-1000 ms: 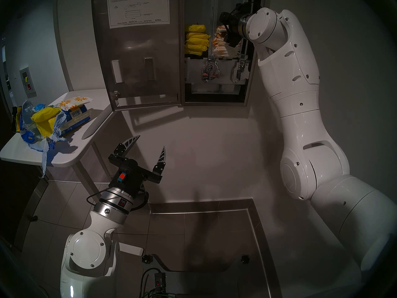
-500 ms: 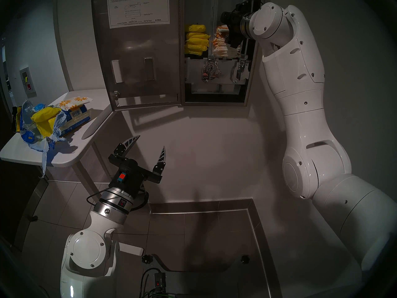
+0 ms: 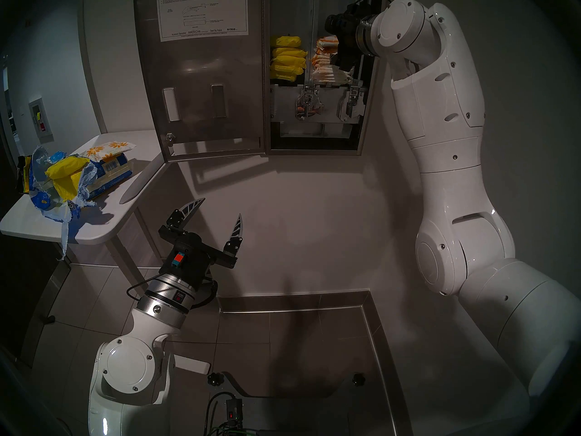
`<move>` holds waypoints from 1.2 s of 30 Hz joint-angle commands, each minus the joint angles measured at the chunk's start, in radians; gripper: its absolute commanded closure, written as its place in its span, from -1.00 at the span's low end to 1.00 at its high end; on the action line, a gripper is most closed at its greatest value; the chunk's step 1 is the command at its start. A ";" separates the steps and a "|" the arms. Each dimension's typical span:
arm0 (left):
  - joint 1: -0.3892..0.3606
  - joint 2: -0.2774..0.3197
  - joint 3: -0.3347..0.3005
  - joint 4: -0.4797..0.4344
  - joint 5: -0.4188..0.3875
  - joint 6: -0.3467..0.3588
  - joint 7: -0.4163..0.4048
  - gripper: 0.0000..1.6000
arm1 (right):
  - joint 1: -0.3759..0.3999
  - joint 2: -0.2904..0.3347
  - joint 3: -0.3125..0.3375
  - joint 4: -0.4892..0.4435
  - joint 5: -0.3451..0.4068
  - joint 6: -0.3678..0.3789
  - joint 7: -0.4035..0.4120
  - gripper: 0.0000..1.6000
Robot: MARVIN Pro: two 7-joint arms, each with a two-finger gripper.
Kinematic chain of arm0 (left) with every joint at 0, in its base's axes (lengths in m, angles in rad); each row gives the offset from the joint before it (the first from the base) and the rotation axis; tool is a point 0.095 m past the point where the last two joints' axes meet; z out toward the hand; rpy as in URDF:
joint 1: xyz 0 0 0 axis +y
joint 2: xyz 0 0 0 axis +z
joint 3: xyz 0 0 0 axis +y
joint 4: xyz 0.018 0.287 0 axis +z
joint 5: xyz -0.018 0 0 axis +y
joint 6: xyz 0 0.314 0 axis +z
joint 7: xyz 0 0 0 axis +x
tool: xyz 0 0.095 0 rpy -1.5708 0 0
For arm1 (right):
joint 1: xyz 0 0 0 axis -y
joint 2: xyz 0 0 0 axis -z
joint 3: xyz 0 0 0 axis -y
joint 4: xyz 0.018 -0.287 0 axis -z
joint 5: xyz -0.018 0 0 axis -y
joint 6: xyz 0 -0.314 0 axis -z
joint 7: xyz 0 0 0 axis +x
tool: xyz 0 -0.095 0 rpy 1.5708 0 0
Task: Open the dispenser door, put the pads inside, close the door
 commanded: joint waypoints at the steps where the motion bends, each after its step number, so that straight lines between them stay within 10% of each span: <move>1: -0.007 0.002 0.003 -0.034 -0.004 -0.015 -0.001 -1.00 | 0.008 0.017 0.016 -0.094 -0.008 0.011 0.012 -1.00; 22: -0.008 0.003 0.003 -0.033 -0.004 -0.014 0.000 -1.00 | -0.103 0.013 0.127 -0.338 0.071 0.090 0.165 -0.97; 25: -0.008 0.003 0.003 -0.033 -0.004 -0.014 0.000 -1.00 | -0.145 0.012 0.154 -0.388 0.083 0.117 0.183 0.26; 26: -0.008 0.003 0.003 -0.033 -0.004 -0.014 0.000 -1.00 | -0.114 0.006 0.160 -0.324 0.092 0.114 0.185 0.26; 27: -0.008 0.003 0.003 -0.033 -0.004 -0.014 0.000 -1.00 | -0.145 0.012 0.168 -0.370 0.089 0.123 0.192 0.71; 36: -0.009 0.002 0.003 -0.032 -0.003 -0.013 0.000 -1.00 | -0.270 0.016 0.248 -0.478 0.100 0.190 0.243 1.00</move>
